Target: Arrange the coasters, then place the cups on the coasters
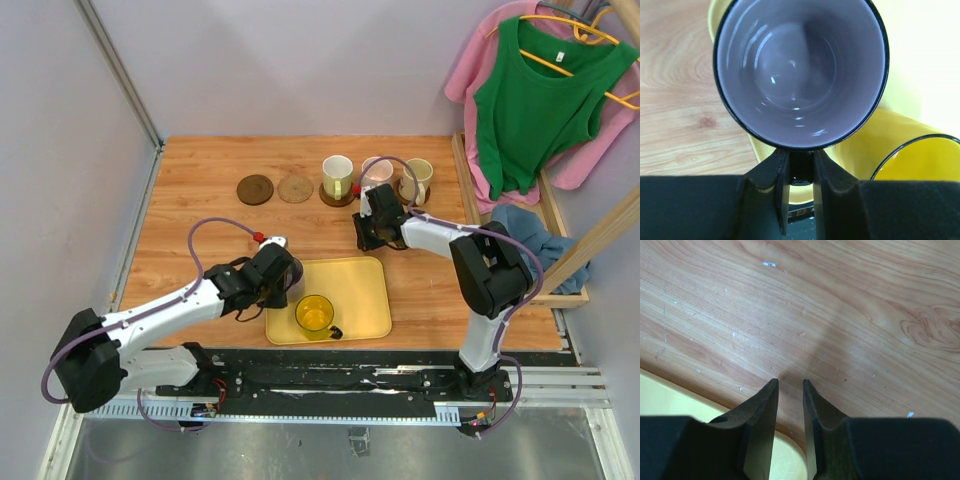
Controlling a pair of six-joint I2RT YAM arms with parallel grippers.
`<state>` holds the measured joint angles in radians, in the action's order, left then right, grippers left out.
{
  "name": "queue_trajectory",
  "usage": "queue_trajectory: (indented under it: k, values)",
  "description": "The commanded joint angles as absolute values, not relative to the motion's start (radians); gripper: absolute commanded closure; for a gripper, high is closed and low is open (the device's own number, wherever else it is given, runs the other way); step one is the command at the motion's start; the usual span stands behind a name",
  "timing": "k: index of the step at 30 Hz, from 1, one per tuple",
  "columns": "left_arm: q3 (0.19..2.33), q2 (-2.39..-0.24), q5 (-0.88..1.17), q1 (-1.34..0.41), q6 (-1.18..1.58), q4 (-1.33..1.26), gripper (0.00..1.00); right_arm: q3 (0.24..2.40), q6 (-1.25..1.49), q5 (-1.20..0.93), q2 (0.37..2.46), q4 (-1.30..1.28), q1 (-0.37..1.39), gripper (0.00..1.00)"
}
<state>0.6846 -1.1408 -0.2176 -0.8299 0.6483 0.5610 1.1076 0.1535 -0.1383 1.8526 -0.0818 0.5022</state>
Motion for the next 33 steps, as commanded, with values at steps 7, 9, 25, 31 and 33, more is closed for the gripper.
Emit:
queue_trajectory:
  k: [7,9,25,31,33]
  values:
    - [0.819,-1.151,-0.407,-0.841,0.524,0.483,1.0,1.034,0.168,-0.121,1.8,-0.168,0.549,0.73]
    - [0.826,-1.164,-0.439,-0.839,0.503,0.463,1.0,1.024,0.17,-0.111,1.791,-0.168,0.556,0.73]
    - [0.733,-1.149,-0.538,-0.711,0.327,0.064,0.99,1.01,0.186,-0.081,1.766,-0.181,0.564,0.72]
    - [0.731,-1.207,-0.462,-0.611,0.235,-0.154,0.99,1.032,0.202,-0.049,1.763,-0.193,0.564,0.72]
    - [0.761,-1.252,-0.433,-0.575,0.213,-0.187,0.99,1.034,0.209,-0.047,1.76,-0.193,0.565,0.72]
